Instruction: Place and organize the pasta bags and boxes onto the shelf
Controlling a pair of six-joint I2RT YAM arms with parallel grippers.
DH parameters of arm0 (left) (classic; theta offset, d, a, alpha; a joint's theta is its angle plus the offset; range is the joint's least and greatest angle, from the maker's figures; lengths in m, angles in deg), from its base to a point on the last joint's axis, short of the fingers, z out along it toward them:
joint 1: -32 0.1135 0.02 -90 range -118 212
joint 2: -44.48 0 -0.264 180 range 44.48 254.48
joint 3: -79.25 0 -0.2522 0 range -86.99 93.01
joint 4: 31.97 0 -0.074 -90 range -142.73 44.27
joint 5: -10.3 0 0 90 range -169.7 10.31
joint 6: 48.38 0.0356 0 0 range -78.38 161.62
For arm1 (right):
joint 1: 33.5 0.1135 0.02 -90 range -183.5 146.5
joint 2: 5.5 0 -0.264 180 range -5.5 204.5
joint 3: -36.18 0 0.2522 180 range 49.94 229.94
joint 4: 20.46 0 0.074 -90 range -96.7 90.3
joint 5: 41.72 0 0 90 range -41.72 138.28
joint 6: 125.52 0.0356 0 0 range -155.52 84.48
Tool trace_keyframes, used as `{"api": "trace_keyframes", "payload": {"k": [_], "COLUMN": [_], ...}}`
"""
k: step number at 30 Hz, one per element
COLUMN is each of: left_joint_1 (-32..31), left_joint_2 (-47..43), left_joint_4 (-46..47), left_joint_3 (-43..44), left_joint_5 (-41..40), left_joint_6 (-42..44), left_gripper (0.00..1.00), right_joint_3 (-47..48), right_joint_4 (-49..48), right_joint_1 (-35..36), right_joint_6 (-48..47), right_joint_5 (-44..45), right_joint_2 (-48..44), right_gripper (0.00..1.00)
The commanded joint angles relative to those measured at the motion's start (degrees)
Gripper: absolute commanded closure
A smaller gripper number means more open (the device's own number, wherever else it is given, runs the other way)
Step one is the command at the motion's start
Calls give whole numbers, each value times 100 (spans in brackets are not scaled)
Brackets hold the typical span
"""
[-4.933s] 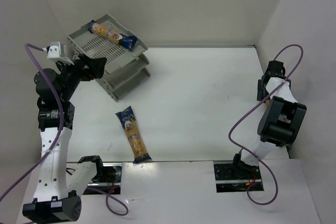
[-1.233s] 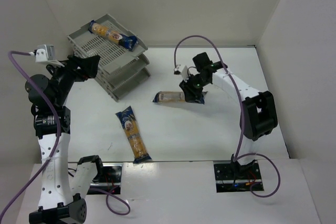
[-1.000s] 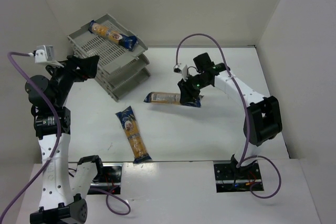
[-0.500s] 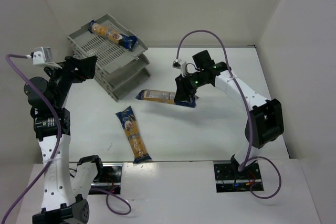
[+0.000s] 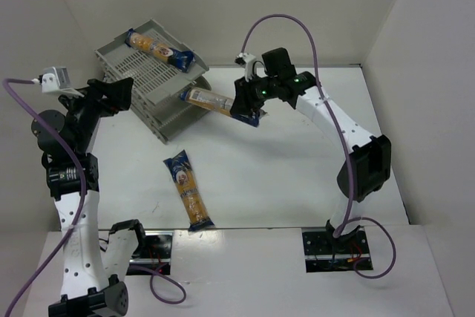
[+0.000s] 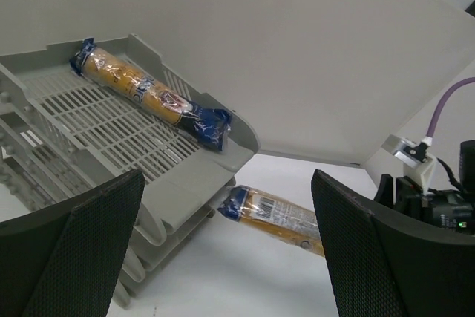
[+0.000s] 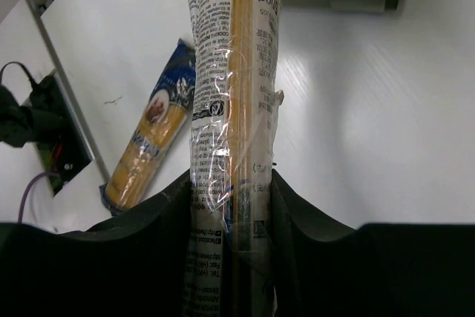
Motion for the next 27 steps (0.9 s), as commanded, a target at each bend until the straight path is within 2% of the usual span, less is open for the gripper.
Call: {"api": "trace_keyframes", "payload": {"k": [1,8,14,27], "left_joint_1": [69,393,499,658], "left_joint_2": [-103,-208,-322,-253], "left_joint_4": [361,641,695,581], "left_joint_3": [-89,-90,-151,-274], "left_joint_5": [-29,-29,23,-152], "left_joint_6": [-113,-437,-491,-113], "left_gripper": [0,0,0,0], "right_joint_3": [724,1295,1882,3852], "right_joint_4": [-803,-750,-961,-1208], "right_joint_1": [279,552,842,1299], "right_joint_6": [38,-42,309,1004], "right_joint_5": [169,520,871,2524], "right_joint_2": [231,820,1347,3226], "right_gripper": [100,100,100,100]}}
